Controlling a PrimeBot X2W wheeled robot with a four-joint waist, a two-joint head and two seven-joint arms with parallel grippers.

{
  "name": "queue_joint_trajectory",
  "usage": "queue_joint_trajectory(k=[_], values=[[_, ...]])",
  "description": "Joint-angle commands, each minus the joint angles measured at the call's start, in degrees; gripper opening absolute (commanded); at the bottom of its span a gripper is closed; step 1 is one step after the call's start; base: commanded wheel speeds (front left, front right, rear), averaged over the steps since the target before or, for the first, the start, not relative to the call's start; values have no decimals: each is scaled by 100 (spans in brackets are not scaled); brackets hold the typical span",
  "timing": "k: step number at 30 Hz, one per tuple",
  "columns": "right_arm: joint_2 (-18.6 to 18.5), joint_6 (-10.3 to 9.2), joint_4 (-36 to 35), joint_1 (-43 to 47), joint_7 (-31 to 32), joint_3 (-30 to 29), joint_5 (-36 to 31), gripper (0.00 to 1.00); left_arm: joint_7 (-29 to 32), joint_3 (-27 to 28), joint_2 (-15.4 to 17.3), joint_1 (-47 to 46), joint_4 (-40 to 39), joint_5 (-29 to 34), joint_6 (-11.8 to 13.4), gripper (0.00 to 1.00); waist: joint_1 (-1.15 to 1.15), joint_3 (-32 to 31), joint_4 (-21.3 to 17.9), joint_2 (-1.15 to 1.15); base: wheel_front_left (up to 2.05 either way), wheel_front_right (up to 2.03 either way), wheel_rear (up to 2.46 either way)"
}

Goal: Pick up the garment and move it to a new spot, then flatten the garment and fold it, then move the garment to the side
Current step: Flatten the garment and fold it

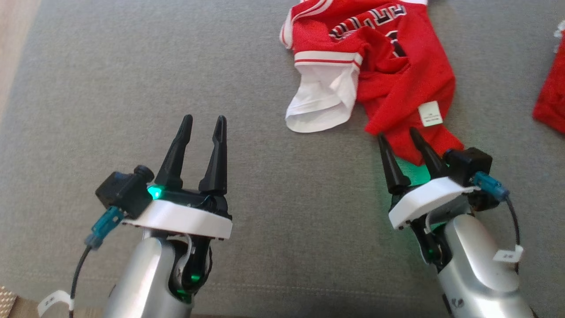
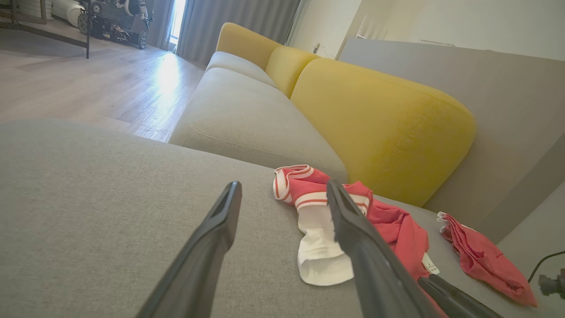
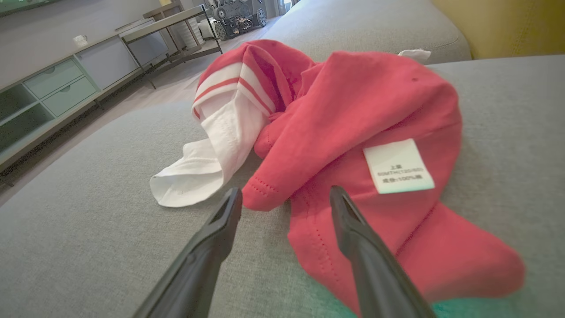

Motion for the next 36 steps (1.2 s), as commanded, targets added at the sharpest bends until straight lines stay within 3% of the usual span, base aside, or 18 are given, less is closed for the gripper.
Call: queue_joint_trajectory(k=[1,9,10,11,21,26,31,33,36], values=[[50,37,-97,-224,1,99,114,100,-29,130,53,-226,-183,-49,22,100,0,45,99,0,0,0,0],[51,37,431,-606,-50,-82,540,100,-29,95,53,-215,-179,-90,38,100,0,117,326,0,0,0,0],[51,37,483,-640,-57,-91,545,44,-29,90,53,-216,-181,-92,40,100,0,121,337,0,0,0,0],[51,37,534,-677,-70,-106,528,0,-29,86,53,-216,-184,-94,41,100,0,123,344,0,0,0,0],[-118,37,415,-795,-180,-703,-301,0,-29,134,53,-142,-172,-77,73,100,0,-62,194,0,0,0,0],[-746,37,-264,-941,331,-973,-781,0,-29,107,53,-118,-192,-97,77,100,0,-158,103,0,0,0,0],[-1614,37,-919,-1298,1004,-1007,-1025,0,-29,62,53,-133,-219,-173,95,100,0,-164,125,0,0,0,0],[-1783,37,-973,-1383,1119,-981,-1036,0,-29,45,53,-142,-225,-190,99,100,0,-151,142,0,0,0,0],[-2364,37,-940,-1628,1422,-902,-1186,0,-29,-28,53,-184,-237,-260,104,100,0,-91,244,0,0,0,0]])
